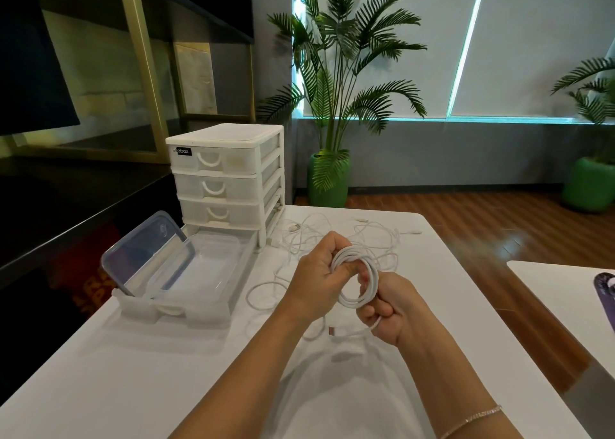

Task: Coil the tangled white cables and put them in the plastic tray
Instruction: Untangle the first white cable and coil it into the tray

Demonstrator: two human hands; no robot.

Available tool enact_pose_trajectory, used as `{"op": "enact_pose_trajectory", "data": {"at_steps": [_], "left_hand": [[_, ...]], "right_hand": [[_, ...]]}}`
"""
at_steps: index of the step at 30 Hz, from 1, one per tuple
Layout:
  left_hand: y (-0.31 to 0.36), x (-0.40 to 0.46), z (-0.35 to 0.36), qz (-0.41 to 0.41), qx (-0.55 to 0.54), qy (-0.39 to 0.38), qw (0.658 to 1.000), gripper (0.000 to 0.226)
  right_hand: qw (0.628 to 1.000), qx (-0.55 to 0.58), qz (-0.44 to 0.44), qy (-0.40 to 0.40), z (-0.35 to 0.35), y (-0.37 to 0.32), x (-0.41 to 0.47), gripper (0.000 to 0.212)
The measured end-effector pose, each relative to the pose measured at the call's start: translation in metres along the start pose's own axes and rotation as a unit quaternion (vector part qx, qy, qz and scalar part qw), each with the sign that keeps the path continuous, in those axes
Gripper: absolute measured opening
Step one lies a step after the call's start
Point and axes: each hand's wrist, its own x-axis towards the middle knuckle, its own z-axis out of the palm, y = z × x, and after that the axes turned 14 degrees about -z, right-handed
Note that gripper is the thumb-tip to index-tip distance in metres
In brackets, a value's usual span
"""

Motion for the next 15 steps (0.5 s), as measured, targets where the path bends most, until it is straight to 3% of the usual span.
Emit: {"op": "enact_pose_trajectory", "data": {"at_steps": [4, 8, 10, 15], "left_hand": [[-0.0005, 0.0015, 0.0008, -0.023, 0.004, 0.030, 0.999, 0.012], [-0.0034, 0.0051, -0.0031, -0.068, 0.035, 0.115, 0.990, 0.013], [-0.0044, 0.0057, -0.0055, -0.082, 0.040, 0.144, 0.985, 0.015], [-0.0041, 0.0077, -0.0013, -0.157, -0.054, 0.144, 0.975, 0.018]], "right_hand": [[0.991, -0.126, -0.039, -0.027, 0.0024, 0.0017, -0.0038, 0.018], [0.961, -0.265, -0.060, -0.045, 0.0064, 0.0043, 0.0000, 0.035], [0.945, -0.302, -0.115, -0.049, 0.0070, 0.0053, 0.0014, 0.040], [0.890, -0.332, -0.302, -0.073, 0.0006, 0.0080, 0.0020, 0.013]]}}
